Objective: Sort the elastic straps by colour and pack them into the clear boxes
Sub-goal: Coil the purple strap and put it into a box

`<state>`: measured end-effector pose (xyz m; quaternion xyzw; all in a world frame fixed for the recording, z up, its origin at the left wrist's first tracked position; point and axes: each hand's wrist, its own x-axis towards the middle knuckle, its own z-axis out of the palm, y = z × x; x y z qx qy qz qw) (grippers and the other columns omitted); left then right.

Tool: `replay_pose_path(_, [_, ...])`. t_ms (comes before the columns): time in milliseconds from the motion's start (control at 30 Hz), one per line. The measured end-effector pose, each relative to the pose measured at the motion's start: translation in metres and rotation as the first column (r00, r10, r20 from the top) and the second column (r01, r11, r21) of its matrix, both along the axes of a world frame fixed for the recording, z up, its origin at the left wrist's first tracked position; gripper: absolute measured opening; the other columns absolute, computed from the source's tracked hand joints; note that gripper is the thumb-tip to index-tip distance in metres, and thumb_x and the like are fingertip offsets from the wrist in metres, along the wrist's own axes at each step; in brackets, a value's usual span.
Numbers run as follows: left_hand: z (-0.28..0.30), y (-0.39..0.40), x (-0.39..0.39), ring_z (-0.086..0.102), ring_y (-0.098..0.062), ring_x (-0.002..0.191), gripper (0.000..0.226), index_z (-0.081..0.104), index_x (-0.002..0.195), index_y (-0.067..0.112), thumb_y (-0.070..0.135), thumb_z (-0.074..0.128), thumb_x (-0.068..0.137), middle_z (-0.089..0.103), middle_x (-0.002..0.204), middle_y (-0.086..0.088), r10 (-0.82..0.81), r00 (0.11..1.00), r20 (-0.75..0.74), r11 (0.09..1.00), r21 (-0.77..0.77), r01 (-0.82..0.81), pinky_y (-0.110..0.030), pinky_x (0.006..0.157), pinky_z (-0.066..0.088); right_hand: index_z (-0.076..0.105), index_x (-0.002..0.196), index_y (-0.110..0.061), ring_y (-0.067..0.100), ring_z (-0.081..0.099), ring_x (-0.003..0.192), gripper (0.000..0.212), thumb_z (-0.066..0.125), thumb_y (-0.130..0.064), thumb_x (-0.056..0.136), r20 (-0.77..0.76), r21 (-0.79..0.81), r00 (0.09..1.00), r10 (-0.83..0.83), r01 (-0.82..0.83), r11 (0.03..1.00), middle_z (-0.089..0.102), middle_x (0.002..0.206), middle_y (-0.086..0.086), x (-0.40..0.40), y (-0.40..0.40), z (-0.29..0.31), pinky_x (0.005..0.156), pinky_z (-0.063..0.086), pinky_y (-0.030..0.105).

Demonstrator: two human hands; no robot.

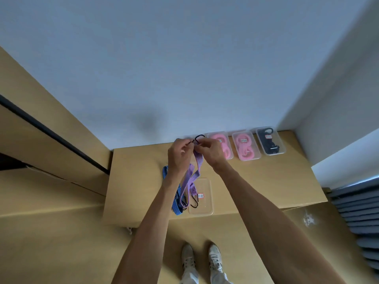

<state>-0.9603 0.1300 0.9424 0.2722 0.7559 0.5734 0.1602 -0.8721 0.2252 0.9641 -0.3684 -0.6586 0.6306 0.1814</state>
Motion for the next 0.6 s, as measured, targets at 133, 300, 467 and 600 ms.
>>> replay_pose_path(133, [0.038,0.004,-0.01,0.067,-0.009,0.092,0.022,0.072,0.109,0.011,0.01,0.061,0.09,0.072,0.098,0.003,-0.026,0.998,0.064,0.999,-0.031,0.028,-0.022,0.081,0.053,0.068,0.074,-0.01,0.017,0.062,0.069,0.013,0.072,-0.003,0.083,-0.109,-0.073,0.986,-0.127,0.12,0.99,0.069,0.074,0.008,-0.01,0.008,0.043,0.069,0.05,0.032])
replay_pose_path(300, [0.079,0.01,-0.008,0.066,-0.022,0.071,0.02,0.075,0.087,0.017,0.016,0.057,0.078,0.073,0.084,-0.003,-0.049,0.966,0.254,0.998,0.055,0.037,-0.028,0.059,0.05,0.061,0.082,-0.004,0.011,0.069,0.072,0.005,0.063,0.0,0.084,-0.216,0.108,0.968,-0.127,0.153,0.982,0.074,0.078,-0.001,-0.02,0.016,0.086,0.065,0.054,0.029])
replay_pose_path(467, [0.12,0.025,-0.031,0.062,-0.02,0.058,0.054,0.074,0.083,0.008,0.059,0.056,0.082,0.072,0.074,-0.008,-0.06,0.885,0.461,0.993,0.117,0.007,-0.026,0.052,0.05,0.054,0.092,-0.014,0.018,0.068,0.075,0.016,0.048,0.0,0.086,-0.075,0.426,0.996,-0.049,0.076,0.902,0.073,0.086,-0.005,-0.026,0.016,0.107,0.067,0.054,0.035])
replay_pose_path(600, [0.133,0.03,-0.039,0.052,-0.016,0.055,0.027,0.075,0.071,0.015,0.041,0.076,0.08,0.066,0.068,-0.001,-0.101,0.941,0.323,0.995,0.031,0.096,-0.026,0.052,0.041,0.057,0.092,-0.019,0.007,0.055,0.057,0.021,0.047,-0.001,0.088,-0.061,0.501,0.994,-0.089,0.108,0.859,0.066,0.073,-0.013,-0.03,0.02,0.114,0.053,0.041,0.027])
